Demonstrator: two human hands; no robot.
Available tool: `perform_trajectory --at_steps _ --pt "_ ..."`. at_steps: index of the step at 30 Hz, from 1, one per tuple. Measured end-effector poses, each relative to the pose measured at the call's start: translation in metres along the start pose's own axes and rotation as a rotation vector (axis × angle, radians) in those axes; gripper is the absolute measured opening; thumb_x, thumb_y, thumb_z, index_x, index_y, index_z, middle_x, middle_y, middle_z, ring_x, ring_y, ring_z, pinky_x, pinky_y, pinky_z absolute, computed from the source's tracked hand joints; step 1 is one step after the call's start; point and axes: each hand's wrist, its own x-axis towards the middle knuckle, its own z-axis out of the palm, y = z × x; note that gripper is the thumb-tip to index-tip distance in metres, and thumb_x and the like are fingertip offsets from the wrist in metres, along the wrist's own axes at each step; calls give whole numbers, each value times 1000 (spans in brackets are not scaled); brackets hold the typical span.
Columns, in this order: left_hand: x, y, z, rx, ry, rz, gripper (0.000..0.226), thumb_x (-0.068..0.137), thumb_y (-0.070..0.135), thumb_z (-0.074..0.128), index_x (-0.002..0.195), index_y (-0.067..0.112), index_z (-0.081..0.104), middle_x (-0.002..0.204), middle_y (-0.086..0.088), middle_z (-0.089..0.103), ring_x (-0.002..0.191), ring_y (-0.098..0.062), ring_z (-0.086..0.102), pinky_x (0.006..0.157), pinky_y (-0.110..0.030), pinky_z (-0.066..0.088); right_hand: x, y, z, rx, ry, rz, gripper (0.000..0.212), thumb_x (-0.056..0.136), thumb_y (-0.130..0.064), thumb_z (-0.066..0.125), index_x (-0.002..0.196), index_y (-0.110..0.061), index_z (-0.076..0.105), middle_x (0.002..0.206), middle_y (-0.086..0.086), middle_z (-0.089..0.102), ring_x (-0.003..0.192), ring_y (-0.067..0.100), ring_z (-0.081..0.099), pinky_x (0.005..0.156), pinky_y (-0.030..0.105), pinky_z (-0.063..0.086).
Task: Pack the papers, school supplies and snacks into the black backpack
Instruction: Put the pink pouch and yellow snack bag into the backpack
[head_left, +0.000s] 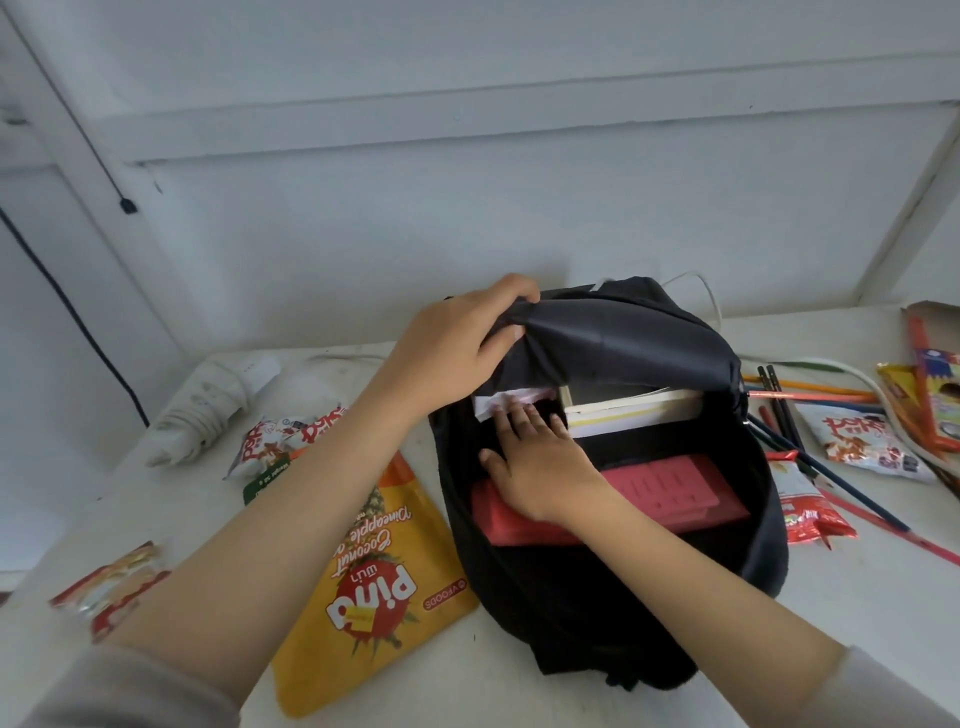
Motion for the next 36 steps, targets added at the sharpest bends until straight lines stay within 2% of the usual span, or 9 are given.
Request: perform_trajectory --at_steps 5,8,11,16,19,23,28,34,36 --pt "-18 -14 6 -384 -52 -259 30 80 29 70 109 26 60 111 17 59 103 5 52 89 -13 39 -63 -35 -14 -45 -99 -98 54 98 -37 33 143 -6 29 145 20 34 131 35 35 110 41 29" --pt "-48 -16 4 -286 14 -298 26 81 32 68 106 28 62 122 15 48 109 5 44 92 -9 33 -90 -60 -24 -34 35 -281 34 97 -31 35 120 -11 51 108 9 60 95 28 57 82 37 46" --pt "-87 -24 -4 -142 53 -426 28 86 35 61 113 29 57 127 13 43 113 3 37 90 -14 28 -90 -76 -23 17 154 -443 23 93 -30 39 91 -13 55 87 6 60 78 27 54 66 35 39" --pt "-165 -51 -11 23 71 -1026 55 88 49 51 133 19 40 135 -8 46 122 -25 44 98 -41 38 -66 -81 10 90 135 -455 30 91 -35 42 113 -17 53 105 1 57 98 22 49 88 35 39" --pt "-196 -56 -15 -56 7 -1205 71 83 58 53 138 20 30 133 -13 50 118 -32 50 97 -45 43 -59 -77 35 84 114 -421 51 88 -43 32 133 -22 43 127 -2 50 118 18 44 109 38 25" --pt "-207 -43 -16 -264 -54 -1238 103 65 67 66 144 27 14 140 -8 44 125 -31 45 102 -45 39 -58 -79 50 66 149 -391 54 89 -44 30 136 -21 44 132 0 52 123 19 49 109 43 26" --pt "-205 -24 -15 -410 344 -1035 80 71 21 80 135 27 32 125 4 52 108 -14 53 89 -28 44 -62 -82 47 168 43 -346 55 98 -47 27 149 -31 12 155 -9 15 142 11 14 113 32 19" --pt "-195 -12 -32 -564 573 -865 56 67 0 78 111 26 55 108 18 56 94 10 57 73 -15 52 -76 -96 39 357 63 -326 62 97 -46 37 149 -36 5 157 -13 -2 144 7 1 113 25 21" --pt "-192 -13 -44 -578 584 -846 44 68 1 78 100 27 63 107 17 59 96 3 59 75 -24 55 -80 -103 36 429 92 -332 61 97 -46 39 149 -37 8 157 -15 0 144 6 4 115 28 22"
